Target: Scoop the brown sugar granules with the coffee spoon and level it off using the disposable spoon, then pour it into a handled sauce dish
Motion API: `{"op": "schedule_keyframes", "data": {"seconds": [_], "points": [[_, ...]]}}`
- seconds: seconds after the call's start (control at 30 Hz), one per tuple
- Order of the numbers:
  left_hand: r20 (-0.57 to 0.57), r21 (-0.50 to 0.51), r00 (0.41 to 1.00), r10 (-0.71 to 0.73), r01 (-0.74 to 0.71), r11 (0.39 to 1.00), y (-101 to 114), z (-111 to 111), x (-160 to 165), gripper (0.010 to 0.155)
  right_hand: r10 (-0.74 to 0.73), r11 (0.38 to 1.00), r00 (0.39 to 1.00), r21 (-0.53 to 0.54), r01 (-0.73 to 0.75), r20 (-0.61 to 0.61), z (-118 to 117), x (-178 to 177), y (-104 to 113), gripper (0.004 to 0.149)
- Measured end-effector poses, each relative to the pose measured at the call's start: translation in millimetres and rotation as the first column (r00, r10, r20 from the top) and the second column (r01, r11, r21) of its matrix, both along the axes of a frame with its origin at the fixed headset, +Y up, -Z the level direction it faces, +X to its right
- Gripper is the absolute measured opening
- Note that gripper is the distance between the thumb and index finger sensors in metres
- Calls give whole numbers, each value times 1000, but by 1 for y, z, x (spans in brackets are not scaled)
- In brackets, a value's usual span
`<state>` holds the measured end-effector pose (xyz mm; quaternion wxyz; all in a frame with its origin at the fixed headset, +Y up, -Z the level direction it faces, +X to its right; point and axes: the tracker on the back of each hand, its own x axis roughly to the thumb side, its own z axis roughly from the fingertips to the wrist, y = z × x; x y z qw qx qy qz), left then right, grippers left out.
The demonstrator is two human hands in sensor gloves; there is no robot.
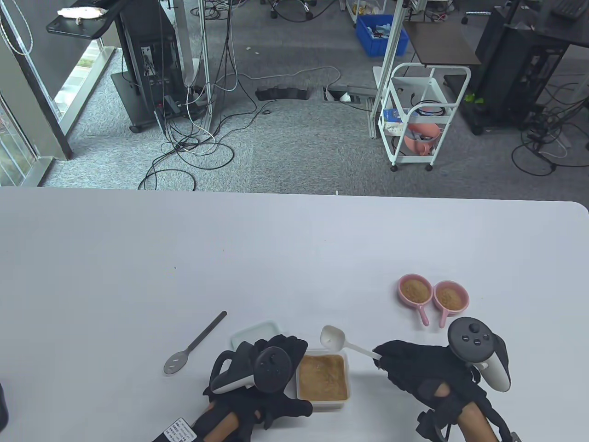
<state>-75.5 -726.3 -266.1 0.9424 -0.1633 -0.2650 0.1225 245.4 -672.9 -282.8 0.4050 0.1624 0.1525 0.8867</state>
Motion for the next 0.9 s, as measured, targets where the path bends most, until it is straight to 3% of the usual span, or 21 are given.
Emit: {"op": "schedule_keyframes", "data": {"seconds": [0.13,0.2,0.33,0.37,0.4,0.47,0.6,0.7,0.77,0.9], "points": [[-1,-14,1000,2,-2,1000,-2,0,1,112,257,950,964,201,-240,-62,14,-24,14,42],[-3,-15,1000,-3,3,1000,-2,0,1,111,376,883,926,318,-346,-36,22,-34,21,42],[-6,-23,1000,-1,1,1000,-2,0,1,110,579,680,814,526,-511,42,43,-61,31,42],[-5,-23,1000,-1,1,1000,-2,0,1,110,598,656,800,542,-526,53,45,-63,31,42],[-4,-23,1000,-1,1,1000,-2,-1,1,110,649,575,755,592,-564,89,51,-71,32,42],[-3,-24,1000,-2,2,1000,-3,-1,1,109,710,478,692,633,-609,130,57,-79,32,42],[-4,-23,1000,-10,9,1000,-3,-1,1,109,802,357,576,646,-675,158,70,-99,30,42],[-3,-18,1000,-20,20,1000,-2,-1,2,109,838,400,539,579,-711,83,75,-109,26,43],[-3,-16,1000,-24,24,1000,-2,-1,2,110,825,462,563,529,-712,38,73,-108,24,43],[-3,-11,1000,-28,28,1000,-2,-1,2,110,708,681,703,326,-655,-65,56,-91,25,44]]}}
